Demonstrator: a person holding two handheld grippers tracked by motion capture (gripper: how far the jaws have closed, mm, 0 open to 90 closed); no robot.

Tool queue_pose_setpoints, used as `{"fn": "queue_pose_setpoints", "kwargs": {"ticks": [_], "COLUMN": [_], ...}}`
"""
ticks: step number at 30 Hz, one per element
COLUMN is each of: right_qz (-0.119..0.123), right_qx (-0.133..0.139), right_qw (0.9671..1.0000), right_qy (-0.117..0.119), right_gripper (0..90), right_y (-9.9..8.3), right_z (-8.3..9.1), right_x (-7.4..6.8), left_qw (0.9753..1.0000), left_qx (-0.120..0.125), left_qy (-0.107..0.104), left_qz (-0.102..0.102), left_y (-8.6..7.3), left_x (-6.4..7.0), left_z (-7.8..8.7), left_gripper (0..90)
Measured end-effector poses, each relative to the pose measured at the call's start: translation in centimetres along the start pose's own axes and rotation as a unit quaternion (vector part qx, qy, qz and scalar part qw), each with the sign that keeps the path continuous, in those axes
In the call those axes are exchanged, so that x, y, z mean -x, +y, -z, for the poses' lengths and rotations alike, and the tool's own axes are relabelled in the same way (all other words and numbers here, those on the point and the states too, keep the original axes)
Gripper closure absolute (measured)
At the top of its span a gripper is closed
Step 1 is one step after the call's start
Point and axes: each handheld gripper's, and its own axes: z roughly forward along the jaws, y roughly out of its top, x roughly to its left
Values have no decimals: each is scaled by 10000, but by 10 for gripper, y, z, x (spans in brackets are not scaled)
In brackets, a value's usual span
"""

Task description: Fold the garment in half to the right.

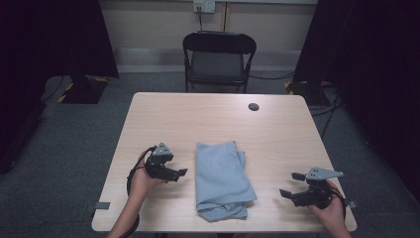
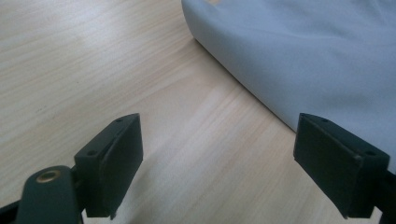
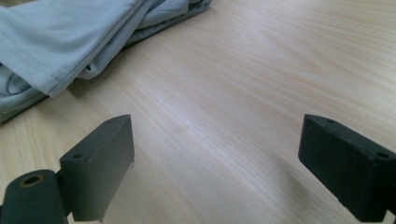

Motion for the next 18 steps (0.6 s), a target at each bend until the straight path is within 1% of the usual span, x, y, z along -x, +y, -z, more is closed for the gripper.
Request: {"fn": "queue_pose_setpoints", "kwargs": {"ticks": [3, 5, 7, 10, 13, 16, 18], "right_qz": [-24, -22, -29, -13, -8, 5, 23], "right_qx": [-48, -61, -58, -97, -109, -136, -154], "right_qw": [10000, 10000, 10000, 9999, 9999, 9999, 9998], "right_qy": [4, -12, -22, -61, -76, -86, -96], "right_gripper": [99, 99, 99, 99, 99, 99, 99], "right_y": [-1, -2, -3, -5, -6, -6, -6], "right_z": [0, 1, 1, 2, 3, 3, 3], "right_x": [1, 2, 3, 4, 5, 5, 6], "left_qw": [10000, 10000, 10000, 10000, 10000, 10000, 10000], "left_qx": [-14, 23, 2, -30, -29, -52, -44], "left_qy": [6, -10, 1, 10, 25, 53, 41], "left_qz": [13, 41, 24, 64, 70, 24, 44], "left_y": [-4, -8, -11, -17, -19, -22, -24], "left_x": [0, 0, 0, -1, -2, -2, -1], "left_z": [2, 3, 5, 7, 9, 11, 11], "left_gripper": [156, 155, 156, 155, 156, 155, 156]}}
